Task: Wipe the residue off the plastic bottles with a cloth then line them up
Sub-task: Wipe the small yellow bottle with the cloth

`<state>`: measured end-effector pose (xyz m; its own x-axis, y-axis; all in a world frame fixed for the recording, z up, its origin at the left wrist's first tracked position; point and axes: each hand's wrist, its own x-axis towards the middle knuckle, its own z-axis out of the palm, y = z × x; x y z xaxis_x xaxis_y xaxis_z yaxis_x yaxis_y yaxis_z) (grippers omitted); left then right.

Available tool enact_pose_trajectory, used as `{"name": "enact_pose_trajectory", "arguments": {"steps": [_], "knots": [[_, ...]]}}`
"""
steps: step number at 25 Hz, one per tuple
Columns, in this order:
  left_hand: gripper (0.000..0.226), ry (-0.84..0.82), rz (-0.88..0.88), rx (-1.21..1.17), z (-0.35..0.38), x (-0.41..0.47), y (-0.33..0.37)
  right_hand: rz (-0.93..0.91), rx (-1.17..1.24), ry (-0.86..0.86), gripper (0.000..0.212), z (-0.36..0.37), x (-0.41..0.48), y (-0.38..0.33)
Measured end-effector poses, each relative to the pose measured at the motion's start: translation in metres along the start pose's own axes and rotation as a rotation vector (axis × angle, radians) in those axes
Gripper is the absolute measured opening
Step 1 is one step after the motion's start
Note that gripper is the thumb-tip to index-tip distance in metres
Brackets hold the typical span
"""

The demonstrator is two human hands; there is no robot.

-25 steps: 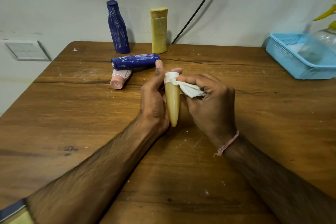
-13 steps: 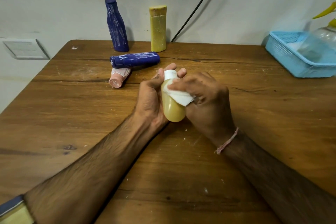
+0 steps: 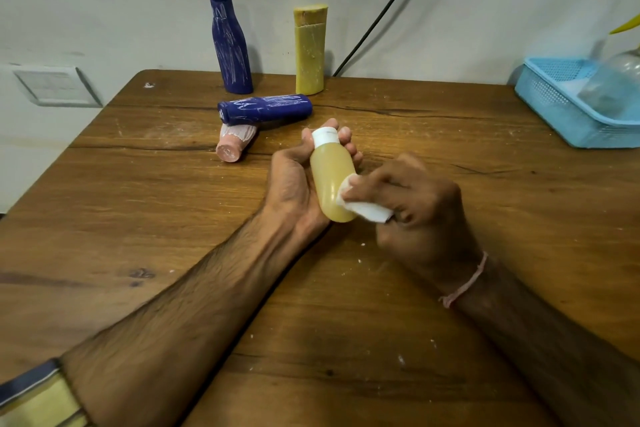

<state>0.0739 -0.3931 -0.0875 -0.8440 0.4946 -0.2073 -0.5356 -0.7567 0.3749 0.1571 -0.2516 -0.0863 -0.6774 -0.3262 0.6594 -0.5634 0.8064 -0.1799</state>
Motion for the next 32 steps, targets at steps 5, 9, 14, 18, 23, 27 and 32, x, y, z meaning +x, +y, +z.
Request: {"name": "enact_pose_trajectory", "arguments": {"steps": [5,9,14,18,23,27,32], "knots": [[0.031,0.021,0.008,-0.018,-0.002,0.0,-0.001,-0.079,0.016,-0.052,0.03,0.008,-0.002,-0.011],[0.028,0.023,0.006,-0.069,-0.001,0.0,-0.001,0.035,0.048,-0.003,0.022,-0.004,-0.007,0.0],[0.061,0.017,-0.066,-0.053,-0.006,-0.001,0.005,0.128,0.157,-0.052,0.025,0.003,-0.008,-0.013],[0.064,0.027,-0.029,-0.038,-0.004,0.0,0.002,0.239,0.178,0.023,0.022,-0.004,-0.005,0.0],[0.035,0.005,-0.009,-0.053,-0.006,0.004,0.003,0.395,0.387,-0.012,0.034,0.004,-0.004,-0.009],[0.026,-0.036,0.17,0.106,-0.004,0.004,0.002,0.503,0.383,0.126,0.027,0.0,-0.001,0.006],[0.023,0.002,0.382,0.736,-0.005,-0.005,0.022,0.474,0.266,0.19,0.026,0.0,-0.001,0.013]]}}
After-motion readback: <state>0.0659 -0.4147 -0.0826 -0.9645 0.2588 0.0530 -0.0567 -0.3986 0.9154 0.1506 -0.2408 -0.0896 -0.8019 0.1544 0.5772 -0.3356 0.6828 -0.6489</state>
